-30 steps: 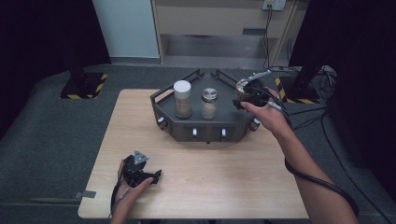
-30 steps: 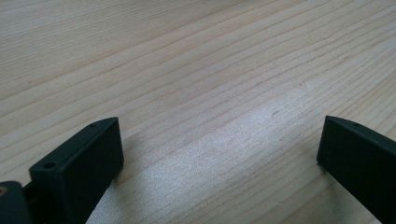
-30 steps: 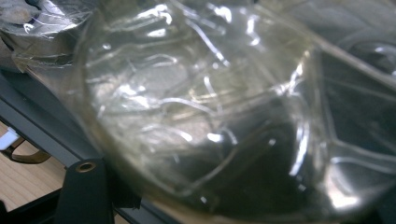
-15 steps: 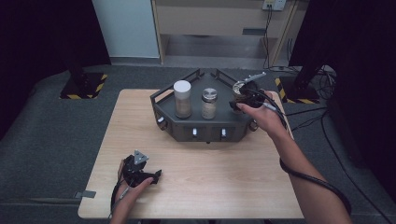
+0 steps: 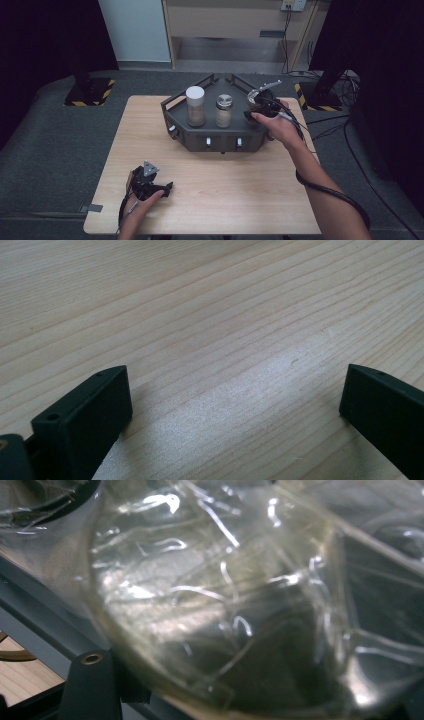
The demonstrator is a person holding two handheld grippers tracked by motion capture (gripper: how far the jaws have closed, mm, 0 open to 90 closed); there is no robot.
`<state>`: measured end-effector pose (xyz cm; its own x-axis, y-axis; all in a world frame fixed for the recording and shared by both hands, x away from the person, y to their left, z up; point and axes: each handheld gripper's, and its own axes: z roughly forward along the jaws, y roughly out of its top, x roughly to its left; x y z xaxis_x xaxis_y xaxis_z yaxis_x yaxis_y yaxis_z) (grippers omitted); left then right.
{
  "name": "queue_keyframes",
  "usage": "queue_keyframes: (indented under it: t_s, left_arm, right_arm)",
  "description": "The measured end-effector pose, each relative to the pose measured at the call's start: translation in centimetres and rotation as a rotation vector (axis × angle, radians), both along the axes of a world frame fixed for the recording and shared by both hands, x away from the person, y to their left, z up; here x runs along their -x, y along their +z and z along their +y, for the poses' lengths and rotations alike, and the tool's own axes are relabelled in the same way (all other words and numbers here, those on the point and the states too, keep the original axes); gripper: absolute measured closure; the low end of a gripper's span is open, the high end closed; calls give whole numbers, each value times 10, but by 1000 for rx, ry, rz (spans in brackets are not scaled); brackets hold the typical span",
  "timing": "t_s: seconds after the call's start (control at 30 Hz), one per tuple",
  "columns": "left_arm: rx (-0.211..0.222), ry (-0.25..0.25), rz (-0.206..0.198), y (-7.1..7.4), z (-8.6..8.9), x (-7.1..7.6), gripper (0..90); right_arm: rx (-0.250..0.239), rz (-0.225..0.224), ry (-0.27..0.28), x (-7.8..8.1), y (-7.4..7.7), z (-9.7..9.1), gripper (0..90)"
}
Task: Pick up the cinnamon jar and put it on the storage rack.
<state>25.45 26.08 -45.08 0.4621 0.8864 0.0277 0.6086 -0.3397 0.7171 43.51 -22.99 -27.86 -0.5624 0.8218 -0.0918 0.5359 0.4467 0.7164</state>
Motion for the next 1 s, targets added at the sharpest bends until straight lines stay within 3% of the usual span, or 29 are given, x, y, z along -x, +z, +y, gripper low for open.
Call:
queue_keyframes:
  t_s: [1.0]
  left_arm:
    - [0,0,0,0,0,0,0]
  right_arm:
    - [-54,18,-19,-7,-18,-4,312]
